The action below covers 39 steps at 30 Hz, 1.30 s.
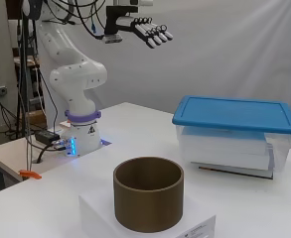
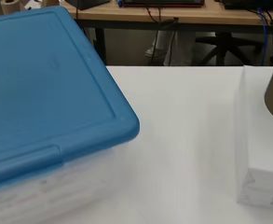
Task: Teleoperate dual arm-hand system to remove items from a box
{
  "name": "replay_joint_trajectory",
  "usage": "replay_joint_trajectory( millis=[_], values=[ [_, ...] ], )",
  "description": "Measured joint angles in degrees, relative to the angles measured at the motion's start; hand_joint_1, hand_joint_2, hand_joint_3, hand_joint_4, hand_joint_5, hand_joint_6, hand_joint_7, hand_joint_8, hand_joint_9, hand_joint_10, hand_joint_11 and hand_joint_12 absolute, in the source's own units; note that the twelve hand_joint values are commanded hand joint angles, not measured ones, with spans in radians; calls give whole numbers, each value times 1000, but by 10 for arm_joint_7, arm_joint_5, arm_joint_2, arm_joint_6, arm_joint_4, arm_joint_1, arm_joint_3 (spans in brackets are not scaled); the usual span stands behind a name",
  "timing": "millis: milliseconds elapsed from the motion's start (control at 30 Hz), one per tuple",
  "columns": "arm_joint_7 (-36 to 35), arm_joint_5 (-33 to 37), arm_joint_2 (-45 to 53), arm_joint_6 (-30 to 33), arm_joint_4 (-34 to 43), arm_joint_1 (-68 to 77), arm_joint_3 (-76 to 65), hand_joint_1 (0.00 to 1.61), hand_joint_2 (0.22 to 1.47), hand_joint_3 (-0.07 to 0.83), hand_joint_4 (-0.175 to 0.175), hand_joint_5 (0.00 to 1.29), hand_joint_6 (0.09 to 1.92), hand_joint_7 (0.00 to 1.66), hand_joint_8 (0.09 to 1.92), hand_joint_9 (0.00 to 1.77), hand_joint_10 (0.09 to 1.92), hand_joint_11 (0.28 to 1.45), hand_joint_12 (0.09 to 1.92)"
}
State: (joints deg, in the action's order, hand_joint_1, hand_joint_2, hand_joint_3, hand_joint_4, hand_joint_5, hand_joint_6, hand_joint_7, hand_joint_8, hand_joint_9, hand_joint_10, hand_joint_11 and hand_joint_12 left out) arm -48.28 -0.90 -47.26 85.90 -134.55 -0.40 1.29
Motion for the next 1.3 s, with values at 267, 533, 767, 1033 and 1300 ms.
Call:
replay_joint_trajectory(
  millis=[267,533,767,1033,1300],
  values=[
    [4,-8,30,-33,12,5,60,57,864,-10,-18,72,87,106,87,254,87,445,87],
    [-43,-41,236,-4,77,9,145,77,800,-20,-57,0,87,37,87,172,87,382,87],
    [-36,-71,268,35,47,17,187,5,822,0,-91,0,87,5,87,145,87,356,87],
    [45,-50,164,97,-72,32,162,161,826,-2,-126,0,87,0,87,103,87,359,87],
    [91,-121,99,120,-169,35,161,262,801,-7,-129,0,87,0,87,72,87,347,87]
  ],
)
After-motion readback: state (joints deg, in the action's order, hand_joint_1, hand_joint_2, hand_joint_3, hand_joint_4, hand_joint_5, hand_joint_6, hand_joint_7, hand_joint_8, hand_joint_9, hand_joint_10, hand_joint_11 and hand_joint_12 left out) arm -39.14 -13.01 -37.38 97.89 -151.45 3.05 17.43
